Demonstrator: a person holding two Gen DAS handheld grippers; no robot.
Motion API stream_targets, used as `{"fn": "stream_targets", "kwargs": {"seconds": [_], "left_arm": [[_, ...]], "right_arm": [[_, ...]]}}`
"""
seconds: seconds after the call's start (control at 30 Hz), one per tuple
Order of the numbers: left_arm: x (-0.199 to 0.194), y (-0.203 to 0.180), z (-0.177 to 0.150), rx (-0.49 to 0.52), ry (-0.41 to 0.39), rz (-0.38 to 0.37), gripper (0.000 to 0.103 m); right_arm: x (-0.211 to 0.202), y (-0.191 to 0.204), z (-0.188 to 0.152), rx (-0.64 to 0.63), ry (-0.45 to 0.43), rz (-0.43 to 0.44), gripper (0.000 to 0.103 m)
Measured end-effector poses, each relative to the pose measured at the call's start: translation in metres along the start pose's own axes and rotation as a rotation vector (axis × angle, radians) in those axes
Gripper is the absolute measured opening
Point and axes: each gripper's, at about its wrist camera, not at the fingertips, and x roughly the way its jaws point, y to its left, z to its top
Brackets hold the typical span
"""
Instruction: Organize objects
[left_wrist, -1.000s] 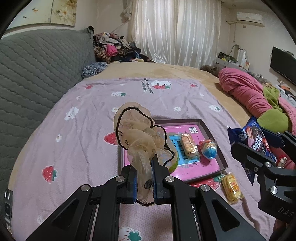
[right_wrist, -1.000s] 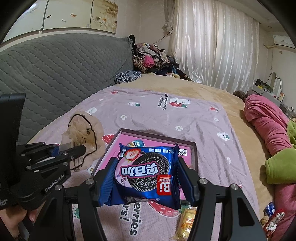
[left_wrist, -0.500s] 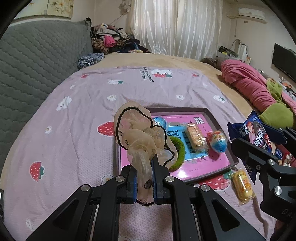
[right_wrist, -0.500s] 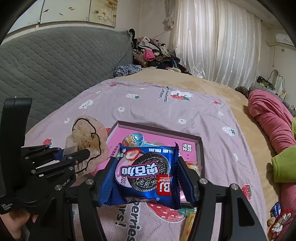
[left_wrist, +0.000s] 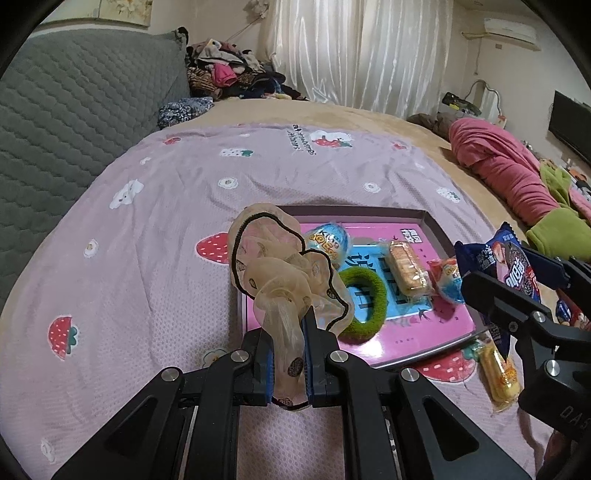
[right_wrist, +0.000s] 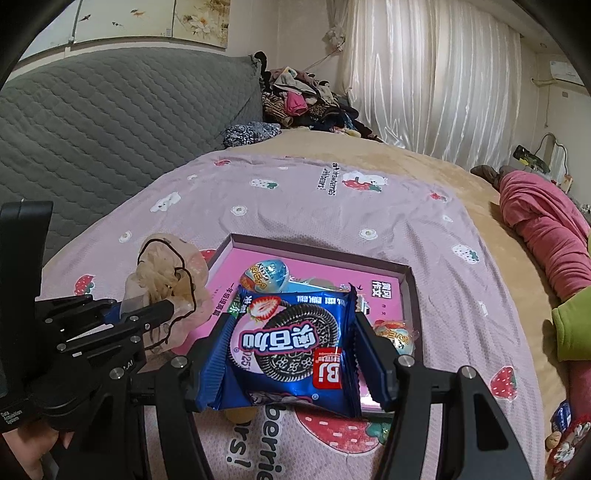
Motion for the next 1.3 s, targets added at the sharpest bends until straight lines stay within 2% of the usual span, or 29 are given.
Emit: {"fn": "stream_targets", "kwargs": {"seconds": [0.47, 1.03, 1.3], "left_arm": [[0.019, 0.001, -0.002, -0.01, -0.004, -0.008, 0.012], [0.046, 0.008, -0.013, -0.007, -0.016, -0.03, 0.012], [0.063, 0.006, -0.018, 0.008, 0.005, -0.035, 0.012]], "right_arm": [[0.018, 0.0, -0.006, -0.004, 0.007, 0.002, 0.063], [0.067, 0.002, -0.017, -0.012, 0.022, 0.02, 0.063], [0.091, 0.003, -0.026, -0.013, 0.049, 0.014, 0.063]]}}
